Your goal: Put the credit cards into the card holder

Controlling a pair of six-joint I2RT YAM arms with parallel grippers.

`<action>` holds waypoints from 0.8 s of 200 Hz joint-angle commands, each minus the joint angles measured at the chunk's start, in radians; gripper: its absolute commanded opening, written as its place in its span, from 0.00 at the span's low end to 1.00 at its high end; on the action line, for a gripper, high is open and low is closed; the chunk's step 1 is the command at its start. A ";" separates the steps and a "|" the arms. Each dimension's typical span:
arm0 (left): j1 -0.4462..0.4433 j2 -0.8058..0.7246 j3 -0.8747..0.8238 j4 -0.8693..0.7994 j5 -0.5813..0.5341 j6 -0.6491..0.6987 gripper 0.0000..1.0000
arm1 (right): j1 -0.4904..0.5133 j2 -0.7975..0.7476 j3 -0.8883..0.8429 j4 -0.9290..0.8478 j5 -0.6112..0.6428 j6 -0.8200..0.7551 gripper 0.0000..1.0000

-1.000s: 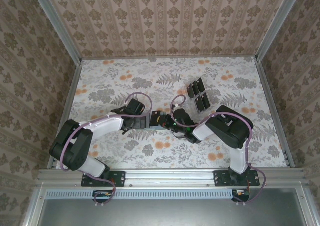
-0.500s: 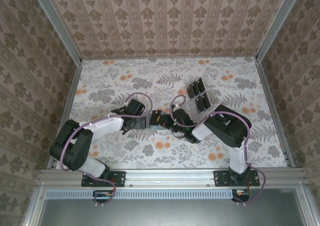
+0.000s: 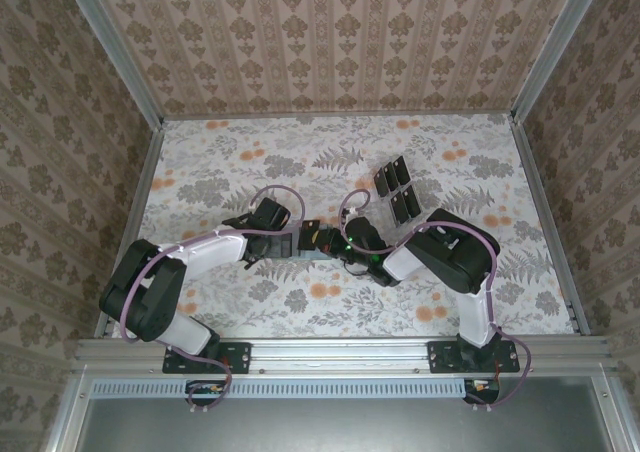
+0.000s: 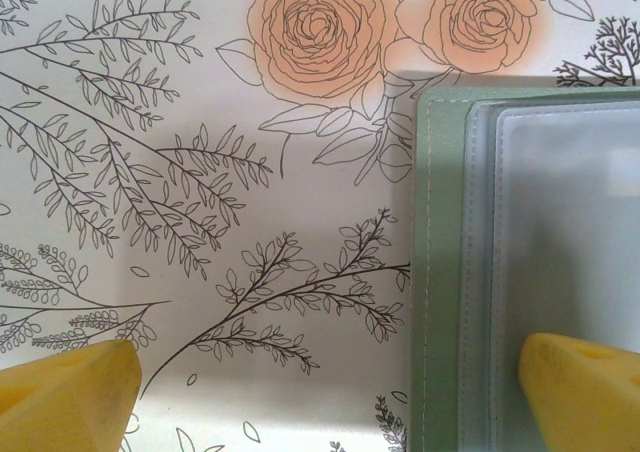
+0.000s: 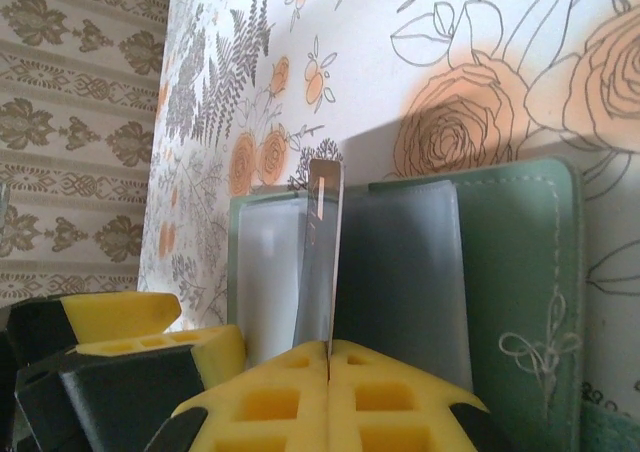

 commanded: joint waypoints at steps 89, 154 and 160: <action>0.006 0.010 -0.024 -0.051 -0.015 -0.015 1.00 | 0.002 0.034 -0.044 0.027 -0.078 0.025 0.00; 0.005 0.013 -0.022 -0.051 -0.013 -0.018 1.00 | 0.003 0.058 -0.040 0.042 -0.110 0.046 0.00; 0.005 0.012 -0.023 -0.051 -0.013 -0.017 1.00 | 0.002 0.060 -0.040 0.043 -0.111 0.048 0.00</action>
